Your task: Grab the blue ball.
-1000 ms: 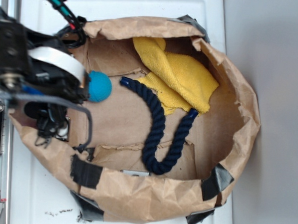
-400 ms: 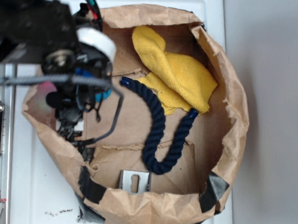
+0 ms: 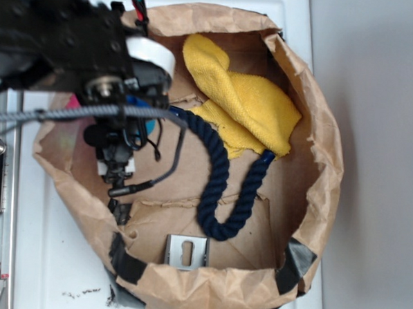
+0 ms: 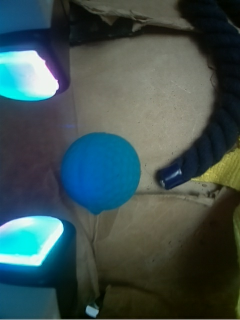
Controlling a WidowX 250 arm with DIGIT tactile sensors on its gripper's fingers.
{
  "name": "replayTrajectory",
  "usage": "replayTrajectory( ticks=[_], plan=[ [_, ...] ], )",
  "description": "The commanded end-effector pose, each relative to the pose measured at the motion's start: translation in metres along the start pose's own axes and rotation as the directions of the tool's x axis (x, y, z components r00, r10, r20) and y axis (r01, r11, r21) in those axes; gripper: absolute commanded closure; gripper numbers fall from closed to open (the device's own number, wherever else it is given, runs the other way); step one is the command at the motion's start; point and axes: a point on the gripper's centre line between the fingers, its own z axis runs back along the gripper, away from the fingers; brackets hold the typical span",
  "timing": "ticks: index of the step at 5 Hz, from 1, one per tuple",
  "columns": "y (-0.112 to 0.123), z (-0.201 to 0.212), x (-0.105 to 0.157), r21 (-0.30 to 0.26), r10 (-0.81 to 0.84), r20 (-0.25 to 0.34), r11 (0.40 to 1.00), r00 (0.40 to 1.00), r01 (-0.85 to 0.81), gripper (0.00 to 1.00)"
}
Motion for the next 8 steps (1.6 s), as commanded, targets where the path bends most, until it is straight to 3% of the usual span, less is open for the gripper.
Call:
replayTrajectory(
  ticks=[1,5,7,8],
  plan=[
    [0.009,0.008,0.023,0.020,0.046,0.071,0.999,0.996,-0.047,0.00],
    [0.008,-0.018,0.016,0.065,0.015,0.203,0.997,0.979,-0.028,0.00],
    [0.009,-0.036,0.006,0.082,-0.042,0.201,0.996,0.979,0.026,0.00],
    [0.010,-0.039,0.006,0.079,-0.025,0.176,0.997,0.984,0.012,1.00]
  ],
)
